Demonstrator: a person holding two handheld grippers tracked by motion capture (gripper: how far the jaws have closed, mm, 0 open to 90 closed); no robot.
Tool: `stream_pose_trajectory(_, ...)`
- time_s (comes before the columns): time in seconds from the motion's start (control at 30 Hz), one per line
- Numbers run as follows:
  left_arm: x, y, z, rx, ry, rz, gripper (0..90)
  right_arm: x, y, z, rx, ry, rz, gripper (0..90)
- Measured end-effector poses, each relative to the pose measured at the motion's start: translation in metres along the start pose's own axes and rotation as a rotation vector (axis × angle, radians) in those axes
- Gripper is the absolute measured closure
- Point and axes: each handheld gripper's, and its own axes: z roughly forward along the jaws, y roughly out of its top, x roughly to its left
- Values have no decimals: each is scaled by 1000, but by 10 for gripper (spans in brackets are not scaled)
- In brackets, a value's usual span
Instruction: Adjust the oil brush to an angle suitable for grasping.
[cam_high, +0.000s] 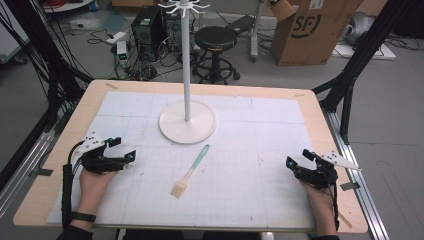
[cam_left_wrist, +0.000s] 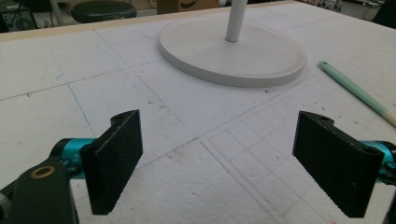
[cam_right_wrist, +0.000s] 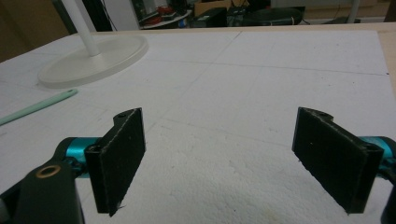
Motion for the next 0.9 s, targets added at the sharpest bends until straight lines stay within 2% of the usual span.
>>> stream_pose_trajectory(0.4, -1, 0, 0, -4, 13, 2, 166, 0, 0, 0, 1, -1, 10, 165)
stream_pose_trajectory(0.77, 2, 0, -1, -2, -12, -32, 169, -1, 0, 1, 2, 2, 12, 166)
stream_pose_trajectory(0.9, 1, 0, -1, -3, -12, -26, 168, -1, 0, 1, 5, 2, 18, 166)
